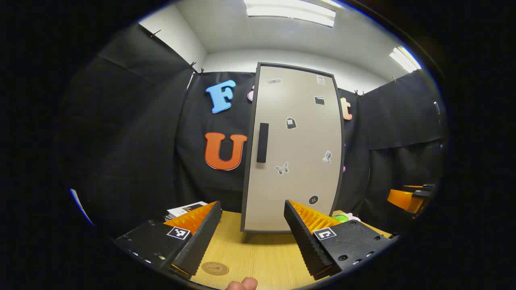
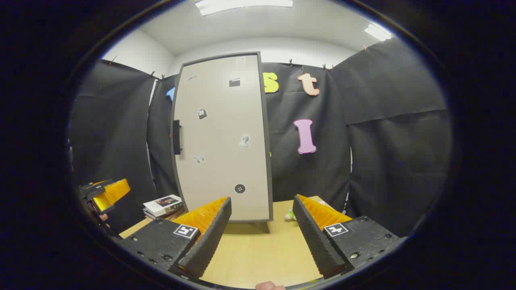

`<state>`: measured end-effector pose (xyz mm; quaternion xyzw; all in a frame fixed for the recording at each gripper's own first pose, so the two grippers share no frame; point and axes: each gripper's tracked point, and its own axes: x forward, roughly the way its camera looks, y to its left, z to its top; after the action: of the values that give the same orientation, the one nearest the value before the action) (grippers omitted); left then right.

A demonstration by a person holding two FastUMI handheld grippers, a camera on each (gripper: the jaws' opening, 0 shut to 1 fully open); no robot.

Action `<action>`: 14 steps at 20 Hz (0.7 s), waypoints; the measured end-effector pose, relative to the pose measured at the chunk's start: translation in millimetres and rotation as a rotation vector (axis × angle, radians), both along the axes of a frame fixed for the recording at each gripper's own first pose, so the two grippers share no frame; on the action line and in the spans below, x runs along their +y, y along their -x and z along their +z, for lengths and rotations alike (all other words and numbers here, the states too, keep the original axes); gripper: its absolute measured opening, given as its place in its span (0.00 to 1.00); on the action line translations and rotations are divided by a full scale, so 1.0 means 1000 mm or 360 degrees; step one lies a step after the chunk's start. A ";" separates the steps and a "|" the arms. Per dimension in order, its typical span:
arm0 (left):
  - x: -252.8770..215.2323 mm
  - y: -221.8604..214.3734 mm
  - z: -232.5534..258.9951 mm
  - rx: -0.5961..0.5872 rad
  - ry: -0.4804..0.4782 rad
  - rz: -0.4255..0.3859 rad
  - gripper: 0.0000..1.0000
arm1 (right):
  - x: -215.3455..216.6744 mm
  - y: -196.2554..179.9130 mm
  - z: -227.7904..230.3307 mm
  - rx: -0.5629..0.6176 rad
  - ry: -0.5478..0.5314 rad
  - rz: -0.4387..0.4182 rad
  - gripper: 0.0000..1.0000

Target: Open the cabinet door with the right hand, grasp the bottle in the cabinet with the left hand and place it on the coaster, then close the cabinet door with the right hand.

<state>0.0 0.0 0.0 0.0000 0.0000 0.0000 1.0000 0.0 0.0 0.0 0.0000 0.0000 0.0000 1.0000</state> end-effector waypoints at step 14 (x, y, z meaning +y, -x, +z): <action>-0.003 0.002 0.002 -0.0022 -0.0032 -0.0019 0.95 | 0.002 0.007 -0.001 -0.0020 0.0016 -0.0015 0.94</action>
<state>-1.8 -3.3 2.3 0.0101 -0.0068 -0.0059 0.9999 -6.8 1.8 -0.6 -0.0050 -0.0064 -0.0047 1.0000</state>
